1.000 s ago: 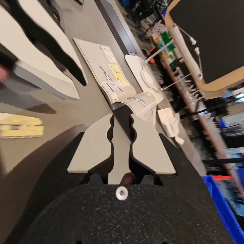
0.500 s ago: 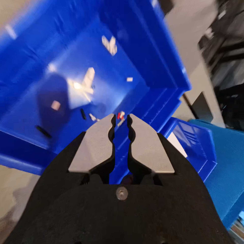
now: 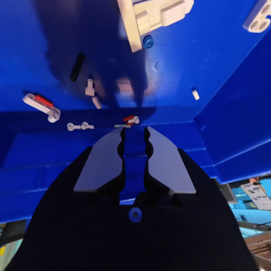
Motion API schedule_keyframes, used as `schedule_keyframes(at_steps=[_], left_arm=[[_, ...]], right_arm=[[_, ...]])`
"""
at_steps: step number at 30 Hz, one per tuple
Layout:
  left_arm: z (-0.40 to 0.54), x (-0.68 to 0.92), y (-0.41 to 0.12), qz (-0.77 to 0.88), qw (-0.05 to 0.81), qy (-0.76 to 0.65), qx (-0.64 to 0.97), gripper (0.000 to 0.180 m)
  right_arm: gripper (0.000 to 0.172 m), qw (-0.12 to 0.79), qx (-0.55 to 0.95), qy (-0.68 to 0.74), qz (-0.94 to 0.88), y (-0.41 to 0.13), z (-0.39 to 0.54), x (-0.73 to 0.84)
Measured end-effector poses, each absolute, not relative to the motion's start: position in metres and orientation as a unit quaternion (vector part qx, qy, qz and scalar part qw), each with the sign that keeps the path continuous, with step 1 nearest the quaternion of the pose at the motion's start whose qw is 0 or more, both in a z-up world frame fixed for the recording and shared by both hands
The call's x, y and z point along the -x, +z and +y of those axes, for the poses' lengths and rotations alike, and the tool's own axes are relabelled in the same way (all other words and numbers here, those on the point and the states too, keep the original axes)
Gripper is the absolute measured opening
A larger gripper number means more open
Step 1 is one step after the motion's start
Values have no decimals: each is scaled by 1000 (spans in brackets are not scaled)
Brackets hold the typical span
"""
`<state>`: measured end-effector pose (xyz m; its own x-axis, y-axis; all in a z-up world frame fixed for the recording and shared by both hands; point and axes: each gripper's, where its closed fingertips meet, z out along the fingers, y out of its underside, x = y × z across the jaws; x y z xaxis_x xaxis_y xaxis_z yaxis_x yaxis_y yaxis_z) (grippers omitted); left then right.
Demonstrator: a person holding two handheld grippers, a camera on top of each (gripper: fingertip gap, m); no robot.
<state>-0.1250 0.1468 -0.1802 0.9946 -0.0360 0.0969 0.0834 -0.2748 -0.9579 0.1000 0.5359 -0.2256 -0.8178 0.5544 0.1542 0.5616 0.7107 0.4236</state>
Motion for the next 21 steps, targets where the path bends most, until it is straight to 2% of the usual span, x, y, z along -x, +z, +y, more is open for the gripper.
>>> schedule_keyframes(at_steps=[8,16,21], left_arm=[[147,126,-180,-19,602,-57,796,27],[146,125,-180,-17,602,-56,796,27],[146,125,-179,-13,604,-51,795,27]], right_arm=[[25,-66,228,-242,-941,-248,537,-112],[24,-44,211,-254,-943,-247,542,-110],[12,-38,215,-264,-940,-248,546,-109]])
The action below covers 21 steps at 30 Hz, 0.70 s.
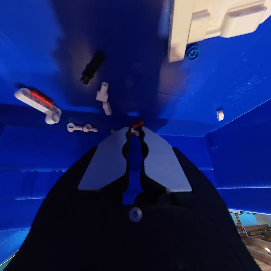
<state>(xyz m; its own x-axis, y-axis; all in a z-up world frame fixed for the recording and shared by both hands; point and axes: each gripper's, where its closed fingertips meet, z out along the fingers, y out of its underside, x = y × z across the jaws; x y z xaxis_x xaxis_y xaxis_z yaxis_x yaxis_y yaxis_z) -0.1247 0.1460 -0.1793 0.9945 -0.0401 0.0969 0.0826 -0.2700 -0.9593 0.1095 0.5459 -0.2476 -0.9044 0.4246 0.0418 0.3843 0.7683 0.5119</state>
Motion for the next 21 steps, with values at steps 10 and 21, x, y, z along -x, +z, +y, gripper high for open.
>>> schedule_keyframes(at_steps=[10,21], left_arm=[[146,124,-179,-11,606,-47,794,27],[145,123,-178,-5,608,-40,793,27]], right_arm=[[12,23,-218,271,937,-247,545,-108],[0,17,-258,262,930,-246,545,-104]])
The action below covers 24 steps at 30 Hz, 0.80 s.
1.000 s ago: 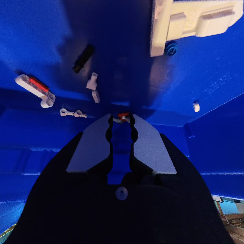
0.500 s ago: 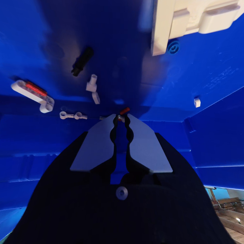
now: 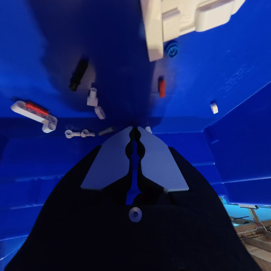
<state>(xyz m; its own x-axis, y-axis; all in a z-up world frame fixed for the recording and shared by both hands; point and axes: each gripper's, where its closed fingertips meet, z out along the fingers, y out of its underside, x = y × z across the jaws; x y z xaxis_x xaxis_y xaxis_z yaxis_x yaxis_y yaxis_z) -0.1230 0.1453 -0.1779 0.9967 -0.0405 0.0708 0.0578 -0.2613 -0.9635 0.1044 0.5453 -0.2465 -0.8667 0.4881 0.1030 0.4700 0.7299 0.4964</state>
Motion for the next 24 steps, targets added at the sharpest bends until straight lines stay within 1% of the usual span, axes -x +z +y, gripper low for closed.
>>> schedule_keyframes(at_steps=[5,8,12,15,18,24], left_arm=[[145,122,-178,-3,608,-40,793,27],[145,122,-178,-4,608,-42,793,27],[146,124,-179,-9,606,-46,794,27],[148,125,-182,-16,598,-44,800,27],[148,127,-183,-21,596,-38,802,27],[148,128,-182,-23,598,-35,801,27]], right_arm=[[0,11,-272,262,926,-244,550,-103],[2,-19,-283,255,924,-237,551,-94],[18,-59,-314,172,932,-228,534,-74],[24,-88,-333,78,936,-225,512,-54],[25,-93,-352,15,931,-228,493,-39],[21,-82,-376,4,923,-240,491,-31]])
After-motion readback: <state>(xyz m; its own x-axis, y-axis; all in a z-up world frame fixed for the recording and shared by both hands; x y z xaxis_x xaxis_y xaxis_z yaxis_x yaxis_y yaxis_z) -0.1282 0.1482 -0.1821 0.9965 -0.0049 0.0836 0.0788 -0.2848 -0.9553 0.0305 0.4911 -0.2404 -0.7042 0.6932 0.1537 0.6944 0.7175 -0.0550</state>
